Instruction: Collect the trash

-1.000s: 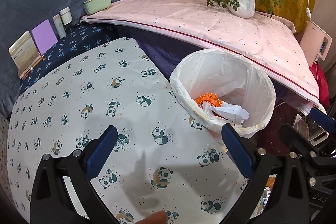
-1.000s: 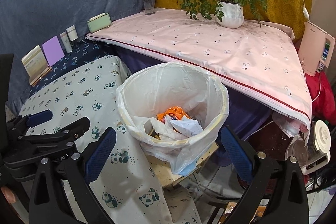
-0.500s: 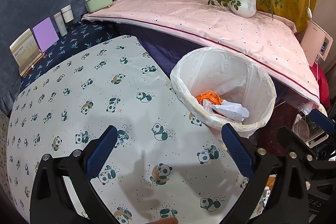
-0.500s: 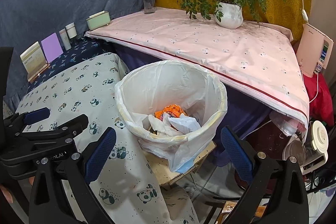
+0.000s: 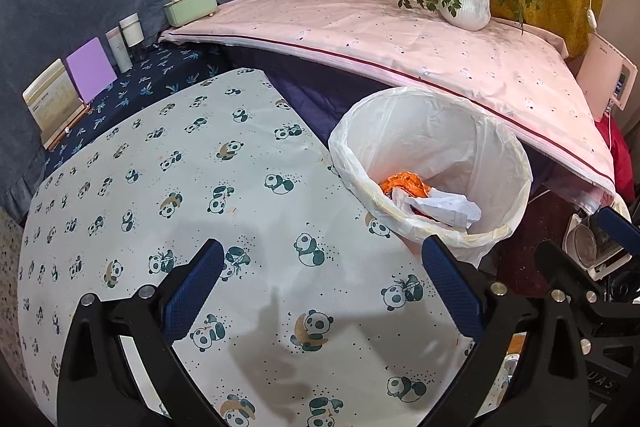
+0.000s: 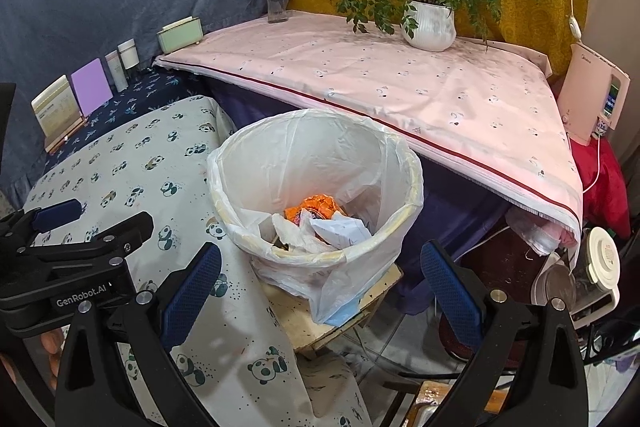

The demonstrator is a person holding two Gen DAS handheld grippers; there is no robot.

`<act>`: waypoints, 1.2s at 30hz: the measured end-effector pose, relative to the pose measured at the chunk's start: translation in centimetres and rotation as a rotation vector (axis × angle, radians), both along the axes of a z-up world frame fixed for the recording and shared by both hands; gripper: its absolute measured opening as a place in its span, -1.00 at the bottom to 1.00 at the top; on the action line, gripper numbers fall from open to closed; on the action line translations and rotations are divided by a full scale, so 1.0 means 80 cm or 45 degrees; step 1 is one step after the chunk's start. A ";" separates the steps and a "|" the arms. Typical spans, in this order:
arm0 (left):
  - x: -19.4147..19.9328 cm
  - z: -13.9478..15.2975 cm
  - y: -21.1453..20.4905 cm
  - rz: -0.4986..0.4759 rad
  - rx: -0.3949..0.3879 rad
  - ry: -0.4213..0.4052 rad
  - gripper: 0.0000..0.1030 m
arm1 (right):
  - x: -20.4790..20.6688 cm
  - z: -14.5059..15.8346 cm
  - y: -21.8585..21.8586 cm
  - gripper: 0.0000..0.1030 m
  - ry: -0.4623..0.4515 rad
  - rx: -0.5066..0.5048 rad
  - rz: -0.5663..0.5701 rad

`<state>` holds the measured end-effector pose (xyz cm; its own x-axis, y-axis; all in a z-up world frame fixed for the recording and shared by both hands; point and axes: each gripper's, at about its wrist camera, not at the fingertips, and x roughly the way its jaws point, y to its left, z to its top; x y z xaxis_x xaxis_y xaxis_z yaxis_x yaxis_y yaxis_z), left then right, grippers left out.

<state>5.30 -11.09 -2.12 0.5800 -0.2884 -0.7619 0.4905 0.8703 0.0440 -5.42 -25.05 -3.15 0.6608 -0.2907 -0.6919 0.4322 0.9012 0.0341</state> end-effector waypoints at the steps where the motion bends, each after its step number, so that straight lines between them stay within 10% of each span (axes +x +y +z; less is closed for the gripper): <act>1: 0.000 0.000 0.000 -0.001 0.001 -0.001 0.84 | 0.000 -0.001 0.000 0.87 0.001 0.000 -0.002; 36: 0.001 -0.011 0.004 -0.009 0.025 0.021 0.84 | 0.002 -0.005 0.002 0.87 0.024 -0.006 0.001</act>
<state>5.37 -10.76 -2.98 0.5654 -0.2774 -0.7768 0.4973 0.8660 0.0527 -5.24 -24.91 -3.53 0.6482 -0.2936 -0.7026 0.4318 0.9017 0.0215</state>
